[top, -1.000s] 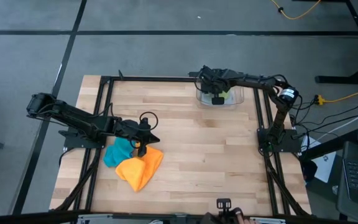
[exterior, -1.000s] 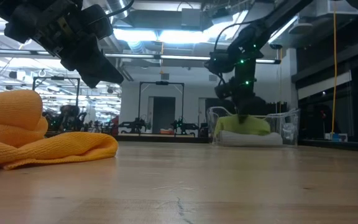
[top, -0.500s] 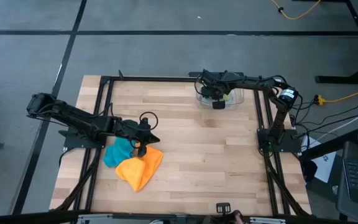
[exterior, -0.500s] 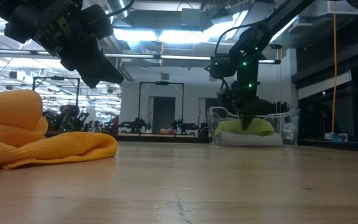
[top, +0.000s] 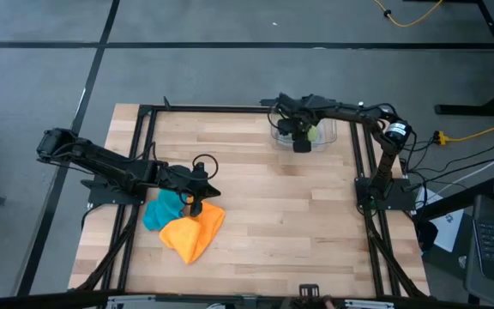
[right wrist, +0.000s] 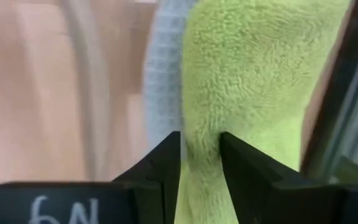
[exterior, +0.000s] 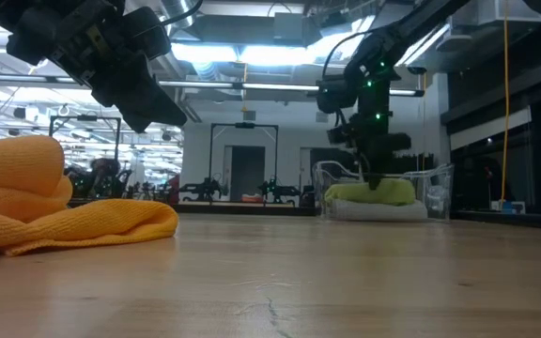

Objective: Fold microfiber towels
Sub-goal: Put the folded green microfiber into the transparent bin

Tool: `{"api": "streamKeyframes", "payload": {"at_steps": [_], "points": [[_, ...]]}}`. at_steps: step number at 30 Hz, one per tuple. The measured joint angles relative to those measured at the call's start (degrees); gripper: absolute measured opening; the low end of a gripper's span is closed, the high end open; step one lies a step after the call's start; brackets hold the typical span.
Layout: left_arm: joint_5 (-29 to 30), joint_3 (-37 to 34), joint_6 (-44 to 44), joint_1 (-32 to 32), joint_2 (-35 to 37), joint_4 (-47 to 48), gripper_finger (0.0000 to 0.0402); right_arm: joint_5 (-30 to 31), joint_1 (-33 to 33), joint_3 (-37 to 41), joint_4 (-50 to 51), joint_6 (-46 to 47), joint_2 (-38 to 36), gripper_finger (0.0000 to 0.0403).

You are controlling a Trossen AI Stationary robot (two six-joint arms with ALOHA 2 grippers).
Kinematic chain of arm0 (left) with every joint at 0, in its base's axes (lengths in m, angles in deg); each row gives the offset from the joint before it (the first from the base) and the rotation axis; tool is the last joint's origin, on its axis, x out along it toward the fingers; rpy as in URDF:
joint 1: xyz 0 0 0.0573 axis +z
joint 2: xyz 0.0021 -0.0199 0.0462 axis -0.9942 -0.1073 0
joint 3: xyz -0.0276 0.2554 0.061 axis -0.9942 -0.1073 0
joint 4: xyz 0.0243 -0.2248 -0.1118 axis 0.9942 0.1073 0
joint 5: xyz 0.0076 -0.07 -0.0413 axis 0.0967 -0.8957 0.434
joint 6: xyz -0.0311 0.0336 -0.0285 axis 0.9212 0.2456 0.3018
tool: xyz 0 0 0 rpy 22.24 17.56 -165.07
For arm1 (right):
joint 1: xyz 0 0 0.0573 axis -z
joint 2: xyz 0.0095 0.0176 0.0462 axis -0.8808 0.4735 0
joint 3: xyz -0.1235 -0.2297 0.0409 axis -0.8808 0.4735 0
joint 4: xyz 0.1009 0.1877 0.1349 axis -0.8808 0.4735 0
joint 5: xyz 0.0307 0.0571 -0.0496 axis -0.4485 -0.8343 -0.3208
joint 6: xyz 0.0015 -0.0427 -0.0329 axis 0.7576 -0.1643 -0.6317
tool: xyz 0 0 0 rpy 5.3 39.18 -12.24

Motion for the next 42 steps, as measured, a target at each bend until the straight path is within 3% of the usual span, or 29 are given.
{"api": "streamKeyframes", "payload": {"at_steps": [3, 7, 13, 16, 21, 27, 42], "points": [[0.02, -0.02, 0.02, 0.02, 0.00, 0.00, 0.0009, -2.22, -0.02, -2.58, 3.70, 0.92, -0.04, 0.0116], [0.00, 0.00, 0.01, 0.01, 0.00, 0.00, 0.0009, -0.34, -0.02, -5.53, 5.62, 1.85, -0.04, 0.0117], [0.00, 0.00, 0.00, 0.02, 0.00, 0.00, 0.0009, 16.11, 2.10, -5.69, 2.45, 4.16, -0.04, 0.0117], [0.01, 0.00, 0.01, 0.00, 0.00, 0.00, 0.0009, 11.24, 4.01, -4.26, 2.72, 4.77, -0.04, 0.0117], [0.02, 0.00, 0.00, 0.02, 0.01, 0.01, 0.0009, 11.39, 5.08, -0.89, 2.82, 7.13, -0.04, 0.0117], [0.00, 0.00, 0.01, 0.01, 0.00, 0.00, 0.0009, 5.02, 4.20, 0.55, 3.89, 7.14, -0.04, 0.0117], [0.00, 0.00, 0.01, 0.01, 0.00, 0.01, 0.0009, 1.56, 2.03, 0.55, 4.37, 7.13, -0.04, 0.0117]]}}
